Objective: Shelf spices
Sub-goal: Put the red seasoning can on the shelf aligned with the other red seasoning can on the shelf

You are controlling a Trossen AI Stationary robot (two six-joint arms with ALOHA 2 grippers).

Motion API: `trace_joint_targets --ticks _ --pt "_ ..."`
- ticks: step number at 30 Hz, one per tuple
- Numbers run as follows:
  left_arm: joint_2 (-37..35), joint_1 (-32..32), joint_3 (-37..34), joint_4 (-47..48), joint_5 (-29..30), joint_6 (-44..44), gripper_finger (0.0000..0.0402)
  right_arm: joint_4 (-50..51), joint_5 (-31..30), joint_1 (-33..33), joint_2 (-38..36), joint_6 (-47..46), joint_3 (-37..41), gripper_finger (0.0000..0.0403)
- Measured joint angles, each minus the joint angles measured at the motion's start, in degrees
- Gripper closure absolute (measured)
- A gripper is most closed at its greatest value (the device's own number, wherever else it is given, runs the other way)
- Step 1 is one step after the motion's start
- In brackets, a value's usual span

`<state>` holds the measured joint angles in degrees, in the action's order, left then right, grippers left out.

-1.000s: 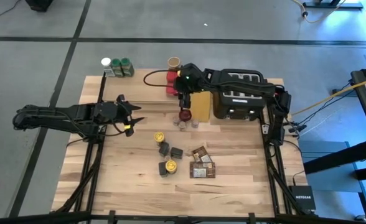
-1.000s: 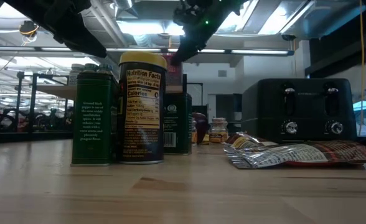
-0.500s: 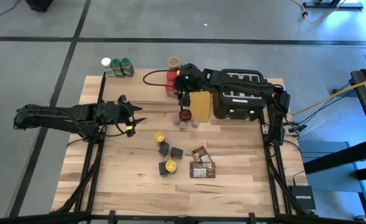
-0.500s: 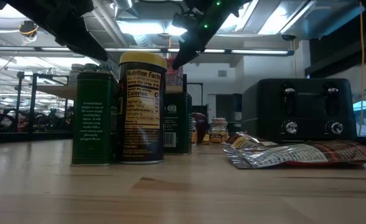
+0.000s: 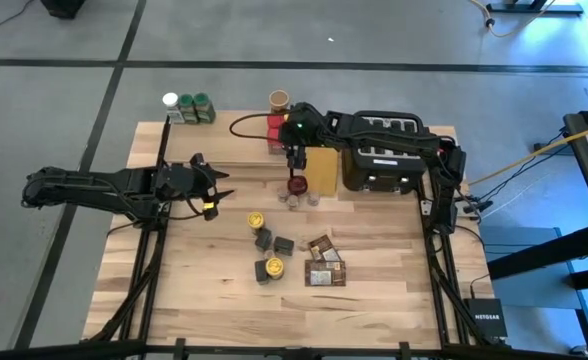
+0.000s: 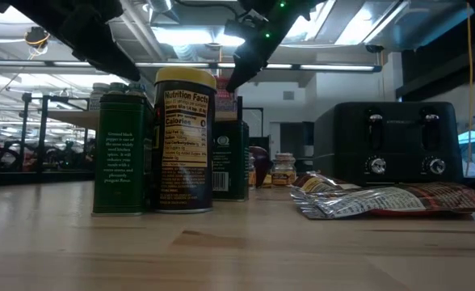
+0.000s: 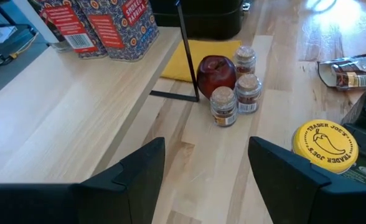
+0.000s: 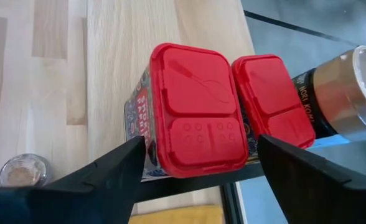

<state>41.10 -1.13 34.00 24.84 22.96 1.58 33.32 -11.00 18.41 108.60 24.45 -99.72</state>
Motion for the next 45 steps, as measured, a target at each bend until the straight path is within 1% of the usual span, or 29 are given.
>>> trace_joint_targets --ticks 4,11,18,24,27,33,45 --pt "0.00 -0.01 0.00 -0.01 -0.01 -0.04 0.0176 0.63 -0.68 -0.72 -0.11 0.05 -0.31 0.0087" --pt "-0.02 -0.02 0.00 -0.07 0.00 -0.04 0.0176 3.45 -2.58 -2.88 -0.33 0.00 -4.49 0.0087" --pt "-0.02 -0.02 0.00 -0.22 -0.02 -0.03 0.0176 -0.88 -2.43 -3.82 0.26 2.89 -4.70 0.0087" --pt "-0.02 -0.02 0.02 -0.24 -0.02 0.13 0.0176 -5.55 -2.56 -3.68 2.90 5.05 -4.44 0.0087" --pt "-0.02 -0.02 0.00 -0.19 -0.02 0.13 0.0176 -6.56 -4.19 -3.74 3.70 6.23 -4.43 0.0087" --pt "-0.02 0.00 0.00 -0.19 -0.02 0.03 0.0176 -7.06 -6.44 -3.15 4.06 6.06 -4.42 0.0087" --pt "-0.02 0.00 0.00 -0.17 -0.04 0.13 0.0176 -7.26 -6.36 -3.11 4.09 5.84 -4.42 0.0087"
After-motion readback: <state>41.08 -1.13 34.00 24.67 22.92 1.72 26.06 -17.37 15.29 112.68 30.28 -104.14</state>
